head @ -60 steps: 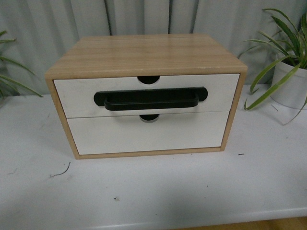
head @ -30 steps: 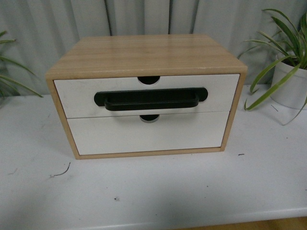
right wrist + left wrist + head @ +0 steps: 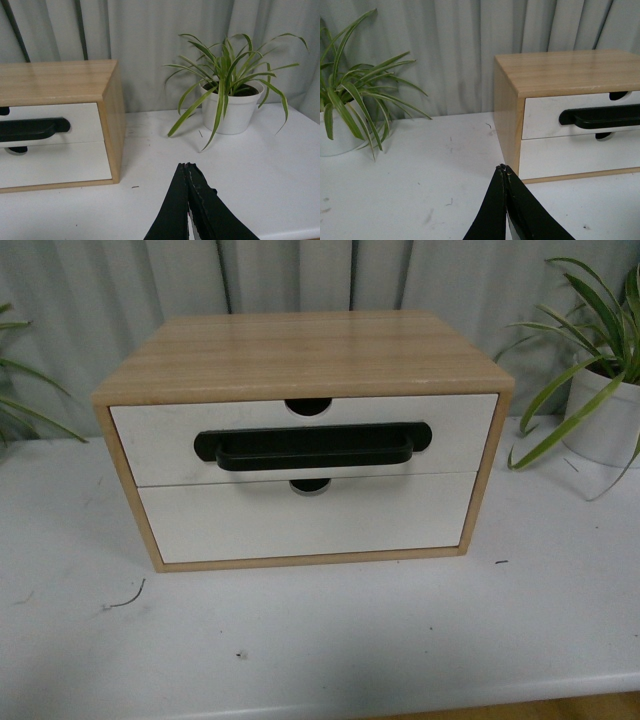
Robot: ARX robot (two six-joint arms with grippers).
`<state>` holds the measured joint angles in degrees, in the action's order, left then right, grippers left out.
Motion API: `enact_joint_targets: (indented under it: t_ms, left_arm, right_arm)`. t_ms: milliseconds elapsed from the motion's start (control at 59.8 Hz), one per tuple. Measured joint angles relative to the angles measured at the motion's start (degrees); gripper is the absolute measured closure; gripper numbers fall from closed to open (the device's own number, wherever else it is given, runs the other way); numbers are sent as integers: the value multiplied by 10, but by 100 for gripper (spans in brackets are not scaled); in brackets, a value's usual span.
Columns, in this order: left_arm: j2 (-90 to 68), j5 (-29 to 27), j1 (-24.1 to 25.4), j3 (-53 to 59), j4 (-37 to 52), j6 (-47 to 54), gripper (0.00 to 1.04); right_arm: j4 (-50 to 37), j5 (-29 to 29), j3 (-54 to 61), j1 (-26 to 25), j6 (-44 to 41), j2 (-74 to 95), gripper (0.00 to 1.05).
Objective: Close drawer sideways
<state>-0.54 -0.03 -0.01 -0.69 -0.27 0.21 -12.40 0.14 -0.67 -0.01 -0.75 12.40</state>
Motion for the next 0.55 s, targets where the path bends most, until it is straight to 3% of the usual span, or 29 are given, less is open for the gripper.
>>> enact_joint_targets:
  t_ms: [201, 217, 234, 334, 351, 468, 552]
  left_arm:
    - [0, 0, 0, 0, 0, 0, 103]
    - [0, 0, 0, 0, 0, 0, 103]
    - [0, 0, 0, 0, 0, 0, 103]
    - [0, 0, 0, 0, 0, 0, 103]
    - [0, 0, 0, 0, 0, -1, 92]
    - [0, 0, 0, 0, 1, 0, 5]
    - [0, 0, 0, 0, 0, -1, 7]
  right_arm:
    - [28, 0, 0, 0, 0, -28, 103]
    - [42, 0, 0, 0, 0, -36, 103]
    - [128, -1, 0, 0, 1, -98, 103]
    - [126, -1, 0, 0, 1, -122, 103]
    - [126, -1, 0, 0, 1, -122, 94]
    - [126, -1, 0, 0, 1, -122, 6]
    - [126, -1, 0, 0, 2, -122, 6]
